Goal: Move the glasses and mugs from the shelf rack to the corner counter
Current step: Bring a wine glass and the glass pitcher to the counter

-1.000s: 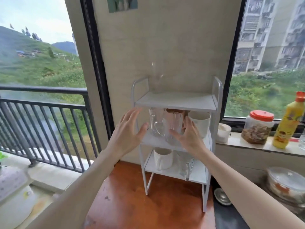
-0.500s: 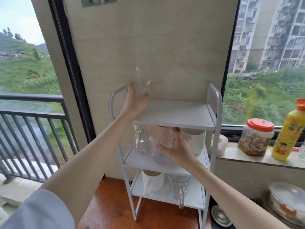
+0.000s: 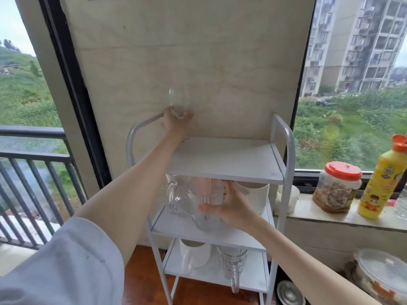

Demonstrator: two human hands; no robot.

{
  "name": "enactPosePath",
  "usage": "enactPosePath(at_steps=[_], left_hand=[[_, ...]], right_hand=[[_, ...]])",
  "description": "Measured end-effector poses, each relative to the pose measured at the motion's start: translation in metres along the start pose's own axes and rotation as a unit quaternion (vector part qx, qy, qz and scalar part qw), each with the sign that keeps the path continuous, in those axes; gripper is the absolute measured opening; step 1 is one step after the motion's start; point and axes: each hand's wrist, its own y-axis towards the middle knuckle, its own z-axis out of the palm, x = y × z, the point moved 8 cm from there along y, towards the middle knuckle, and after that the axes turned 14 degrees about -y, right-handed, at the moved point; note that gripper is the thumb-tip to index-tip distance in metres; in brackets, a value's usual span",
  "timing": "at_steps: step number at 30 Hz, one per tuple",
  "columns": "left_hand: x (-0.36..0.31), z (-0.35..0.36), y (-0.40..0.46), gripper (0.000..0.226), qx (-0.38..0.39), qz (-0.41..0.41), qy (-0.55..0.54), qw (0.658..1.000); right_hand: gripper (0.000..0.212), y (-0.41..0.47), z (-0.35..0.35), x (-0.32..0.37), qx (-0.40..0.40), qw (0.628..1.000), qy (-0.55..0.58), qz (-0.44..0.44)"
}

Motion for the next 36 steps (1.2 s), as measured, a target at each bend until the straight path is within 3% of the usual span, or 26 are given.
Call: enactPosePath(at_steps=[10, 18, 23, 26, 29, 32, 36], left_hand=[[-0.002, -0.008, -0.018, 0.046, 0.062, -0.031, -0.124, 0.990], [-0.038, -0.037, -0.061, 0.049, 0.125, -0.013, -0.180, 0.976], [-0.061, -0.053, -0.112, 0.058, 0.182, -0.033, -0.230, 0.955], [-0.064, -0.055, -0.157, 0.061, 0.252, -0.044, -0.229, 0.939], [-0.059, -0.051, -0.208, 0.056, 0.306, -0.068, -0.233, 0.921], [-0.060, -0.042, -0.260, 0.091, 0.338, -0.082, -0.217, 0.912], [-0.067, -0.018, -0.330, 0.095, 0.409, -0.068, -0.204, 0.887]], right_hand=[[0.086, -0.003, 0.005, 0.005, -0.002, 1.000, 0.007, 0.016], [0.084, -0.021, -0.001, 0.026, -0.047, 0.999, -0.007, -0.027], [0.083, -0.067, -0.004, 0.039, -0.027, 0.999, 0.020, -0.025], [0.082, -0.107, -0.020, 0.038, -0.074, 0.997, 0.010, 0.004], [0.064, -0.156, -0.044, 0.034, -0.136, 0.990, 0.005, 0.029], [0.049, -0.209, -0.075, 0.027, -0.198, 0.979, 0.001, 0.043], [0.067, -0.286, -0.120, 0.006, -0.253, 0.962, -0.002, 0.100]])
